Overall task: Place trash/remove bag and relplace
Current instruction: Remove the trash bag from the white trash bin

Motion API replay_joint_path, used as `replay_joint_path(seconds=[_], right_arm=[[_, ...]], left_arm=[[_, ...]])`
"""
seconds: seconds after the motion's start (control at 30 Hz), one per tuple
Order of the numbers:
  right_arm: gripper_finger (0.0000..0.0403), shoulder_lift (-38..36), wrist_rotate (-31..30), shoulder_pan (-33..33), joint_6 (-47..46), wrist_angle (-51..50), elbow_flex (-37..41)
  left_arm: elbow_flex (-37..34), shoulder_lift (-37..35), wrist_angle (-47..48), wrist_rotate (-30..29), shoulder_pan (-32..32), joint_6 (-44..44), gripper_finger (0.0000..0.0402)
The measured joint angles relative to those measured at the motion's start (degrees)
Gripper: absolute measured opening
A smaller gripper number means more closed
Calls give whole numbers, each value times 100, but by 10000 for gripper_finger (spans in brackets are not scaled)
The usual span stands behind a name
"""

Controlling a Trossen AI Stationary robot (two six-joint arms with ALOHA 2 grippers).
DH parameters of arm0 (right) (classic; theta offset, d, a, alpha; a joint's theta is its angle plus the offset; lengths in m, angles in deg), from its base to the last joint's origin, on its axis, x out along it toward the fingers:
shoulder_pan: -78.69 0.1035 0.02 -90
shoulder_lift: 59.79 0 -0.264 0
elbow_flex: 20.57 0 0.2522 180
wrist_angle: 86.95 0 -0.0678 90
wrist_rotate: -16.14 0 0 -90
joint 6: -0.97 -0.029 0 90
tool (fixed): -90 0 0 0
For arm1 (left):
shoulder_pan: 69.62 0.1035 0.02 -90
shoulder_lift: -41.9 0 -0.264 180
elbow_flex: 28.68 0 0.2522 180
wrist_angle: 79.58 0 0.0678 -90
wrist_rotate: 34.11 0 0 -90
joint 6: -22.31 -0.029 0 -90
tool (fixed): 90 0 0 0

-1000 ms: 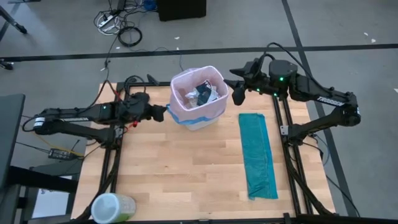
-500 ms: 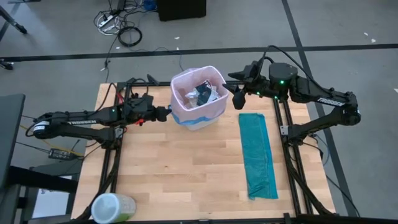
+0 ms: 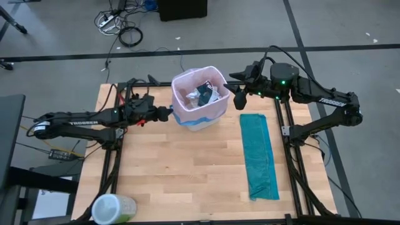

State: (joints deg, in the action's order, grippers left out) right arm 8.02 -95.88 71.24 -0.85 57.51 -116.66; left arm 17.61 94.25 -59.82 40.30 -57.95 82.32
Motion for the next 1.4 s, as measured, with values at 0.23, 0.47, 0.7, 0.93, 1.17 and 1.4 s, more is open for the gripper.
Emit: replay_joint_path(seconds=[0.23, 0.47, 0.7, 0.93, 1.17, 1.4], right_arm=[[219, 0, 80, 0, 51, -2, 0], [204, 0, 81, 0, 54, -4, 0], [178, 0, 82, 21, 54, -43, 0], [153, 0, 92, 36, -5, -166, 0], [151, 0, 102, 146, -9, -161, 0], [151, 0, 113, 152, -96, -225, 0]], left_arm=[[-438, 0, -1339, -47, 0, -100, 129], [-541, 154, -1714, 77, -2, -123, 24], [-559, 180, -1691, 114, -2, -124, 4], [-418, 84, -1685, 160, -97, 56, 2], [38, -151, -1695, 175, -318, 41, 1], [208, -416, -1687, 173, -515, 37, 1]])
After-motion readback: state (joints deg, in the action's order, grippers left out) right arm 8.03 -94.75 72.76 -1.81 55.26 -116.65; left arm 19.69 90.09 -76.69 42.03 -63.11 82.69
